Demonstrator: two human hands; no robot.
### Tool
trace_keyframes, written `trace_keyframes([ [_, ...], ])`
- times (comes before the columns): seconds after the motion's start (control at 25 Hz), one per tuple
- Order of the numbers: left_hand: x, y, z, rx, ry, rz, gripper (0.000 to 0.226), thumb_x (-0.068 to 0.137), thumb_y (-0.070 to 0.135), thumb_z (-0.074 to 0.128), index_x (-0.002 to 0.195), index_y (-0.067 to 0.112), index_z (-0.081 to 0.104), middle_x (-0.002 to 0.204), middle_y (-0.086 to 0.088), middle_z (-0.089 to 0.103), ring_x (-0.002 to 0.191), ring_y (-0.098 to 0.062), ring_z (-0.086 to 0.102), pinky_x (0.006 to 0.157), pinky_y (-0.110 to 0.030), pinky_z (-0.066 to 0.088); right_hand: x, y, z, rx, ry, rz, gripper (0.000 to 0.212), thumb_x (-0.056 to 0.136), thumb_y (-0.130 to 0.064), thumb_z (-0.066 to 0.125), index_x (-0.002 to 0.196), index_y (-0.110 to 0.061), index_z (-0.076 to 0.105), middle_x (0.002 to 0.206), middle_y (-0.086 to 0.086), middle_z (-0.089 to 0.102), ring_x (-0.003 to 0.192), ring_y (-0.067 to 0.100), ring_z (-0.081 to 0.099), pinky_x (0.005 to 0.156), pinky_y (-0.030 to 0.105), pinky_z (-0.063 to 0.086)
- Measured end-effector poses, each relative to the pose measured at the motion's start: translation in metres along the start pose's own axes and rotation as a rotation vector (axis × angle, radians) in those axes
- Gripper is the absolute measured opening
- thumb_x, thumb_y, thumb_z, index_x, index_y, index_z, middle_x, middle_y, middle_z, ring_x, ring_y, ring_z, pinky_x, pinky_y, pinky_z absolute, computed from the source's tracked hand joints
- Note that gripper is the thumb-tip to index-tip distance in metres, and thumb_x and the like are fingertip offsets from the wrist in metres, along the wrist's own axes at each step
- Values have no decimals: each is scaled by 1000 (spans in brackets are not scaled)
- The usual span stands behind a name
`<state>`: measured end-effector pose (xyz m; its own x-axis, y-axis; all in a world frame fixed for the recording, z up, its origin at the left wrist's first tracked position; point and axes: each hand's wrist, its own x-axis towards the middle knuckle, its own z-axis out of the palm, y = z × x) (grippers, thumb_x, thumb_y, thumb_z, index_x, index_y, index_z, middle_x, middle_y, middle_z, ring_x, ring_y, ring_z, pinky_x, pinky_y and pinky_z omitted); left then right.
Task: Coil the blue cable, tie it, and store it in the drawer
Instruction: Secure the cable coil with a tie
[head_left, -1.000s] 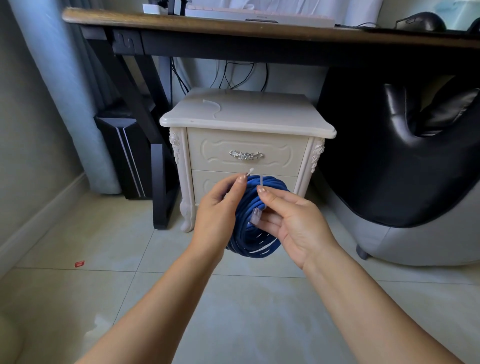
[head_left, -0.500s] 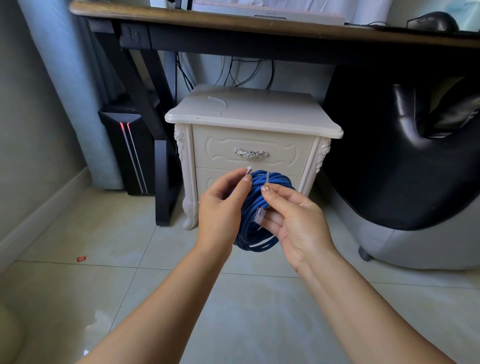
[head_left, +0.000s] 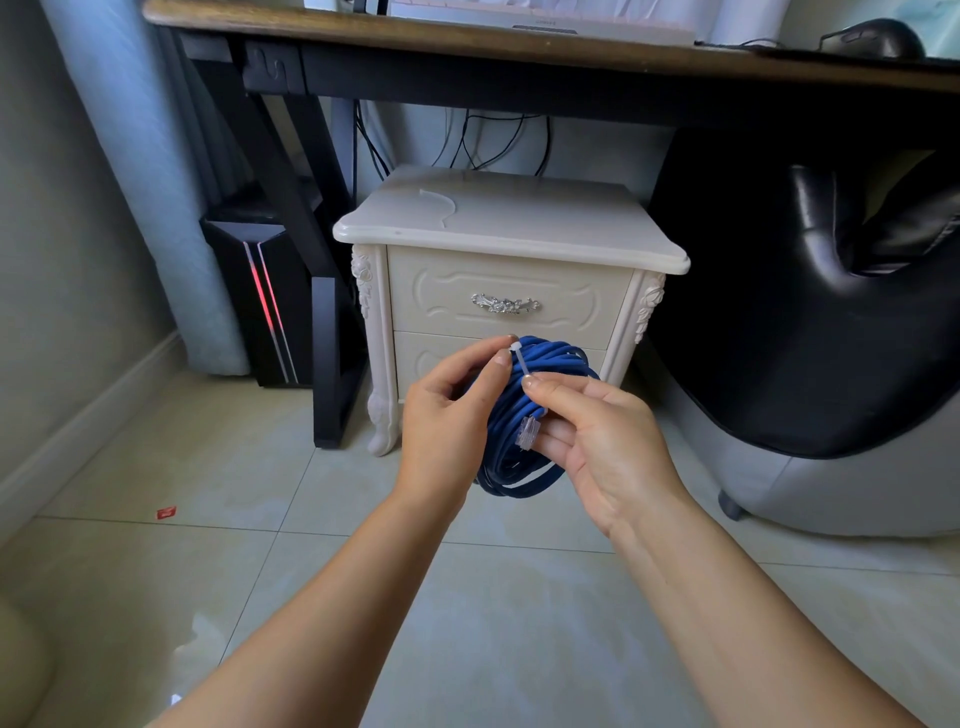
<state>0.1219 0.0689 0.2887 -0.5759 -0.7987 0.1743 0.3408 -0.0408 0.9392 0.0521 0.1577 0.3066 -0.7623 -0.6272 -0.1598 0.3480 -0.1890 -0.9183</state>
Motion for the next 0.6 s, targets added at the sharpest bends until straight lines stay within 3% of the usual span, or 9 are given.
trace_keyframes([
  [0.2, -1, 0, 1, -14, 7, 12, 17, 94, 8, 62, 100, 16, 75, 94, 3, 77, 92, -10, 72, 77, -22, 56, -1, -2, -1, -2, 3, -7, 7, 85, 4, 67, 89, 0, 71, 87, 17, 74, 82, 29, 73, 77, 40, 61],
  [0.6, 2, -4, -1, 48, -29, 74, 17, 94, 8, 61, 101, 15, 74, 95, 5, 77, 92, -7, 71, 78, -20, 54, -3, -4, -1, 2, -7, -1, 7, 86, 2, 67, 86, -4, 71, 84, 14, 74, 80, 27, 72, 71, 36, 61],
])
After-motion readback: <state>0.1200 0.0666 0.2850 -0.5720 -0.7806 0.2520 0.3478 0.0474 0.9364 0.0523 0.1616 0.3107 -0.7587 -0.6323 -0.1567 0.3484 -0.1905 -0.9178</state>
